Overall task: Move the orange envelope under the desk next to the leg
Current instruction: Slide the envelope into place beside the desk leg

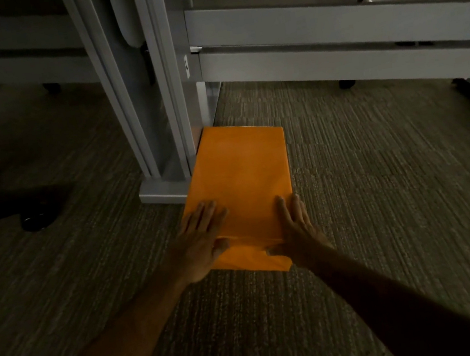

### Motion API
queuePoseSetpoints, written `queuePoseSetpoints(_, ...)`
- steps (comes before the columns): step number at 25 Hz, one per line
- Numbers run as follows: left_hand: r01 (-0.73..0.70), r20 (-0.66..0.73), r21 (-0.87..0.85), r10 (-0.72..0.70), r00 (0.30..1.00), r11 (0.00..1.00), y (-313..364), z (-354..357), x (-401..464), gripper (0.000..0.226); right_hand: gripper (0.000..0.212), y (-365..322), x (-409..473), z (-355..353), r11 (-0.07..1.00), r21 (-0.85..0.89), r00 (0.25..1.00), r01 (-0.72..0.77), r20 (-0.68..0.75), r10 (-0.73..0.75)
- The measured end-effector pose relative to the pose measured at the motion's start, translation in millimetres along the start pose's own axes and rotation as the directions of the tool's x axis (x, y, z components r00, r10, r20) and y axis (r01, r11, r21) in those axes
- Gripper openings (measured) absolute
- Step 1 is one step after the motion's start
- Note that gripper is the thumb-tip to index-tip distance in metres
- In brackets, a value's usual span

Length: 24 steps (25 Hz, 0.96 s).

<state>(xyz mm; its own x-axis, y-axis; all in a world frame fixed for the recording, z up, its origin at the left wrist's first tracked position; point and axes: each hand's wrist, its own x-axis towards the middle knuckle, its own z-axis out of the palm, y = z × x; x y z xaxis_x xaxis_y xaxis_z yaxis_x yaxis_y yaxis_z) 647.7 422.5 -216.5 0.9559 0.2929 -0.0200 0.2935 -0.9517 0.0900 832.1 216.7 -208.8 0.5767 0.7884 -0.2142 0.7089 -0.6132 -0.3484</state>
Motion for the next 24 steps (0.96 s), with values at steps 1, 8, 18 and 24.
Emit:
queuePoseSetpoints(1,0.002,0.003,-0.009,-0.001,1.0,1.0,0,0,2,0.072,0.136,2,2,-2,1.0,0.019,1.0,-0.007,0.011,0.007)
queuePoseSetpoints(8,0.09,0.048,0.053,-0.093,0.995,0.995,19,-19,-5,0.068,0.128,-17,-7,-24,0.982,0.144,0.982,-0.122,0.161,0.099)
queuePoseSetpoints(18,0.174,-0.141,-0.177,-0.2,0.97,0.969,51,-34,-5,0.016,0.036,-38,-30,-1,0.971,-0.228,0.961,0.075,-0.245,-0.132)
queuePoseSetpoints(24,0.263,-0.032,-0.161,-0.272,0.962,0.951,53,-42,-9,0.034,0.063,-24,-42,-8,0.991,-0.093,0.991,0.101,-0.073,-0.108)
